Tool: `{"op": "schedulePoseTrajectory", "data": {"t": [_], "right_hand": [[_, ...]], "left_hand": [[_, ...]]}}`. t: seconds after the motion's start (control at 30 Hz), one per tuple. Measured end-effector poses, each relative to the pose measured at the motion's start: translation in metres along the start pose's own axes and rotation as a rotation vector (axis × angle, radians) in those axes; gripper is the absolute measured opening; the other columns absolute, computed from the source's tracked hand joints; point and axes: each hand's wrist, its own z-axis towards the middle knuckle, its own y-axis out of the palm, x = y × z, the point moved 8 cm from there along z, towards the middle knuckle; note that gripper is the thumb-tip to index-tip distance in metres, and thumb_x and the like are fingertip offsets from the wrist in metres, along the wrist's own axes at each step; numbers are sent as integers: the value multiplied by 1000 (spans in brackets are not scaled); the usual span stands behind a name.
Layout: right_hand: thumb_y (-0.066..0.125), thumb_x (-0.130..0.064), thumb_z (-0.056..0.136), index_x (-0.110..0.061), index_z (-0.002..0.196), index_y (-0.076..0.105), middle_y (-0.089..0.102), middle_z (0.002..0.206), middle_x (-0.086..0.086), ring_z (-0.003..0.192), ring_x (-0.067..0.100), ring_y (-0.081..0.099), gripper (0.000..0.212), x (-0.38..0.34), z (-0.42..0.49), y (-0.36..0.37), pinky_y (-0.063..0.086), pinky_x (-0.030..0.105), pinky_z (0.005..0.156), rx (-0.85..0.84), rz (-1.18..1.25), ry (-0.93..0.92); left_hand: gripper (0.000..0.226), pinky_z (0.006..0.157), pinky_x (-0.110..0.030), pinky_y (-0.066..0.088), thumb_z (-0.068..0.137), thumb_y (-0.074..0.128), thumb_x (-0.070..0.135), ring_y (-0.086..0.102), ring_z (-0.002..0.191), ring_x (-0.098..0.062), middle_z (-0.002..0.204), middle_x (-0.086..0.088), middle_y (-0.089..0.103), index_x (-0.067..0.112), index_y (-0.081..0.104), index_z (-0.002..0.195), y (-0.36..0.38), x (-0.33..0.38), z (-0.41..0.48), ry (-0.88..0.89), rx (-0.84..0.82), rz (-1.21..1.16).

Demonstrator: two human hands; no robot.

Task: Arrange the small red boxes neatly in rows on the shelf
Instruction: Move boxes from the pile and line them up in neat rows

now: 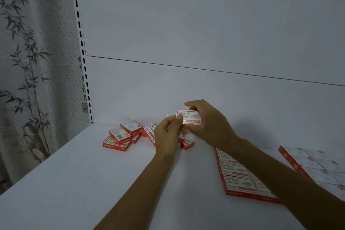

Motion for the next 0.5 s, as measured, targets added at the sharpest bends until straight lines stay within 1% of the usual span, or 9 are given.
{"op": "schedulePoseTrajectory", "data": {"t": [0.07,0.13,0.2,0.27,0.33,0.37,0.43,0.47,0.5], "right_hand": [[73,-41,73,-23,124,51,58,112,-5,97,9,55,59,6,-8,-5,53,31,78,-10,-26,24],[68,-43,74,-23,121,53,60,110,-5,95,9,56,53,12,-17,-11,53,31,77,-19,-34,42],[68,-39,76,-23,119,55,62,110,-7,94,8,57,47,17,-28,-20,51,27,79,-36,-47,64],[71,-35,76,-24,117,56,62,110,-9,94,9,59,45,23,-39,-30,48,24,78,-50,-80,85],[72,-35,76,-25,116,57,63,108,-9,92,9,60,44,29,-48,-39,49,27,78,-60,-112,100],[72,-35,77,-25,116,57,63,108,-8,92,10,60,44,32,-54,-43,50,28,78,-72,-124,114],[71,-37,78,-25,119,56,63,112,-7,94,11,61,45,41,-66,-51,49,27,80,-99,-148,155],[70,-38,78,-25,120,55,63,114,-7,96,12,60,47,48,-74,-56,48,27,82,-110,-158,187],[70,-38,78,-25,121,55,62,115,-7,97,12,60,47,55,-82,-62,47,28,83,-120,-169,223]], "left_hand": [[14,62,-16,52,90,59,23,69,75,-8,87,3,73,17,69,98,5,-2,-2,-18,-42,2],[14,61,-17,52,90,58,23,68,73,-8,84,3,73,17,68,97,10,-3,-6,-35,-77,-2],[16,64,-19,53,90,59,23,69,78,-12,87,0,73,13,67,100,17,-8,-11,-42,-125,12],[20,70,-21,53,90,59,26,68,84,-16,94,-3,72,13,65,104,27,-12,-19,-23,-187,90],[27,75,-20,52,88,60,31,65,91,-13,101,1,70,17,60,111,38,-16,-30,18,-250,257],[36,81,-23,51,87,61,36,62,98,-12,108,3,68,20,55,119,44,-21,-36,35,-294,394],[63,96,-34,46,84,59,46,53,116,-11,127,9,58,25,37,139,54,-31,-48,49,-402,670],[71,101,-37,42,83,58,50,47,120,-9,133,12,52,27,28,144,60,-36,-55,54,-462,751],[73,104,-35,38,83,57,53,44,122,-6,135,17,47,30,25,144,66,-36,-62,84,-536,788]]}}
